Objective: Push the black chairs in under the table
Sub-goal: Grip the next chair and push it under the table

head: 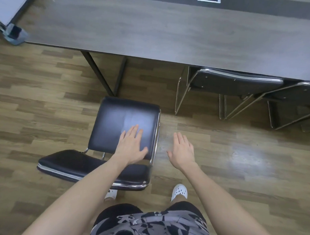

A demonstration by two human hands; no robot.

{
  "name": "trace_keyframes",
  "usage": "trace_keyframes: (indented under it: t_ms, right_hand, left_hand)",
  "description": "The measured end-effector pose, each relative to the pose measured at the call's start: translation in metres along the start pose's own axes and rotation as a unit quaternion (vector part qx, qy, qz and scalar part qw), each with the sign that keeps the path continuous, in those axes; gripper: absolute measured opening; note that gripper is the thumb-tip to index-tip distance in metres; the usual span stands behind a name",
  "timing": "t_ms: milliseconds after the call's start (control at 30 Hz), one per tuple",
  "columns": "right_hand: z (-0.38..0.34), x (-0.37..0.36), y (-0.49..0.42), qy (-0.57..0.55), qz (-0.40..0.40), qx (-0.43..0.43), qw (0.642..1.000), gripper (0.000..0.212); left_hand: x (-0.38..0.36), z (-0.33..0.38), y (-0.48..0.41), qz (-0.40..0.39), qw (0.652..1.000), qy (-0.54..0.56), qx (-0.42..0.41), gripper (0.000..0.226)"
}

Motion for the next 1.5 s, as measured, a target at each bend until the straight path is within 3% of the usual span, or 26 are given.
trace_keyframes:
  t_ms: [333, 600, 867, 1067, 1267, 1500]
  right_hand:
    - [-0.169, -0.047, 0.028, 0.006, -0.026, 0.011, 1.0, 0.07]
    - [-0.236, -0.097, 0.078, -0.008, -0.097, -0.046, 0.994, 0.075]
    - [-0.236, -0.119, 0.111, 0.047, -0.111, -0.075, 0.99, 0.091]
    - [-0.216, -0.125, 0.115, 0.074, -0.116, -0.096, 0.986, 0.09]
    - [-0.21, -0.117, 0.114, 0.105, -0.063, -0.075, 0.99, 0.072]
    - [-0.21, -0.121, 0.108, 0.107, -0.037, -0.085, 0.99, 0.045]
  left_hand:
    - [-0.004, -0.149, 0.049, -0.013, 1.0, -0.009, -0.018, 0.082]
    - [-0.013, -0.214, 0.097, -0.052, 0.994, -0.018, -0.099, 0.06]
    - [-0.03, -0.218, 0.134, -0.096, 0.985, -0.003, -0.144, 0.073]
    - [-0.044, -0.239, 0.155, -0.108, 0.988, -0.046, -0.096, 0.085]
    - [-0.052, -0.247, 0.155, -0.073, 0.991, -0.1, -0.055, 0.081]
    - [-0.059, -0.25, 0.146, -0.061, 0.996, -0.059, -0.035, 0.073]
Point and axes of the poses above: each hand's wrist, its own y-axis away from the middle knuckle, its own x-axis out of the back of the hand, z = x × y, the point moved 10 cm from there along -y, towards the middle knuckle, and after that the axes turned 5 degrees about -x, right-handed, at the moved point
